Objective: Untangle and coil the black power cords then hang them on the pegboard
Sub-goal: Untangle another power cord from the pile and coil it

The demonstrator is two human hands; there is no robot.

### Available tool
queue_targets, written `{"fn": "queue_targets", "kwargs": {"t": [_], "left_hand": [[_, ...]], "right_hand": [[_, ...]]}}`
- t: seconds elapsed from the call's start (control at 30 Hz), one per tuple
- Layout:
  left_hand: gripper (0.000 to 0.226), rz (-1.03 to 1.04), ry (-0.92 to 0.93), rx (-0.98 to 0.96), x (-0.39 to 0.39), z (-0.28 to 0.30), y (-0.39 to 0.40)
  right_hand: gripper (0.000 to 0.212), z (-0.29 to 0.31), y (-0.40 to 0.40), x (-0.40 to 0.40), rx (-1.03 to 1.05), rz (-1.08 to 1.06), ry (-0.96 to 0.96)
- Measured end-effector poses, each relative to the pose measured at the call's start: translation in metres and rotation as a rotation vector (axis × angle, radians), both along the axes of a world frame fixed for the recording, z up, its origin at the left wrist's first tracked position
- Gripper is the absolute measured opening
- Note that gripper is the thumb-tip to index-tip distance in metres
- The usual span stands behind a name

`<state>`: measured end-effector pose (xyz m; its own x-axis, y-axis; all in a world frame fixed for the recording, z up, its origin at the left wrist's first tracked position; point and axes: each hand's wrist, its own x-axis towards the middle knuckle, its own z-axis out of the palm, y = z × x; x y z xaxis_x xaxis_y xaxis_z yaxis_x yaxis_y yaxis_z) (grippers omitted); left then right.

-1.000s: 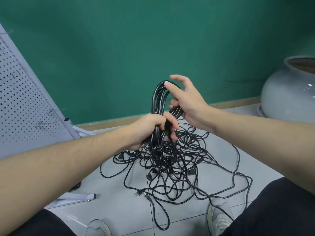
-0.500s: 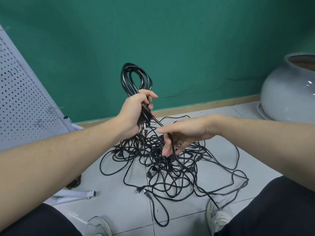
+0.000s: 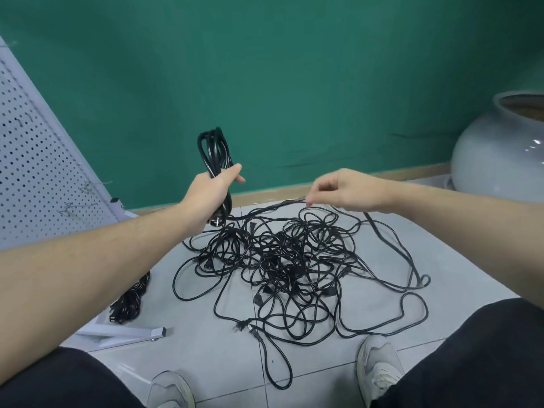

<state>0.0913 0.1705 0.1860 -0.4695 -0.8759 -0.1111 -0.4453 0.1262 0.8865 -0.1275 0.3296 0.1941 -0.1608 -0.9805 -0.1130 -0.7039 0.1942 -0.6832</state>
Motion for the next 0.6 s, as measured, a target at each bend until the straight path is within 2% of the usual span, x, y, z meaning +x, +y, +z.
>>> {"fn": "queue_targets", "kwargs": {"t": [0.1,0.17,0.3,0.37,0.47,0.53,0.57,0.6], "left_hand": [[0.056,-0.063,-0.082,0.011,0.000,0.000,0.010],[0.062,-0.114,-0.126,0.029,-0.004,0.003,0.020],[0.076,-0.232,-0.159,0.036,-0.010,0.009,0.040],[0.081,-0.287,-0.117,0.044,-0.010,0.015,0.043],[0.063,-0.416,-0.094,0.013,-0.010,0.014,0.042],[0.035,-0.494,-0.089,-0.012,-0.012,0.008,0.044],[0.026,-0.499,-0.069,-0.004,-0.013,0.005,0.045],[0.027,-0.492,-0.037,0.022,-0.014,0.003,0.046]], "right_hand": [[0.008,0.004,-0.008,0.010,-0.265,-0.070,0.037],[0.017,0.005,-0.015,0.016,-0.373,-0.138,0.017],[0.057,0.011,-0.022,0.022,-0.366,-0.372,0.118],[0.064,0.017,-0.024,0.023,-0.324,-0.445,0.158],[0.057,0.019,-0.029,0.024,-0.320,-0.420,0.076],[0.044,0.018,-0.033,0.027,-0.338,-0.365,-0.067],[0.036,0.018,-0.035,0.029,-0.352,-0.344,-0.143],[0.028,0.018,-0.036,0.030,-0.376,-0.331,-0.206]]}}
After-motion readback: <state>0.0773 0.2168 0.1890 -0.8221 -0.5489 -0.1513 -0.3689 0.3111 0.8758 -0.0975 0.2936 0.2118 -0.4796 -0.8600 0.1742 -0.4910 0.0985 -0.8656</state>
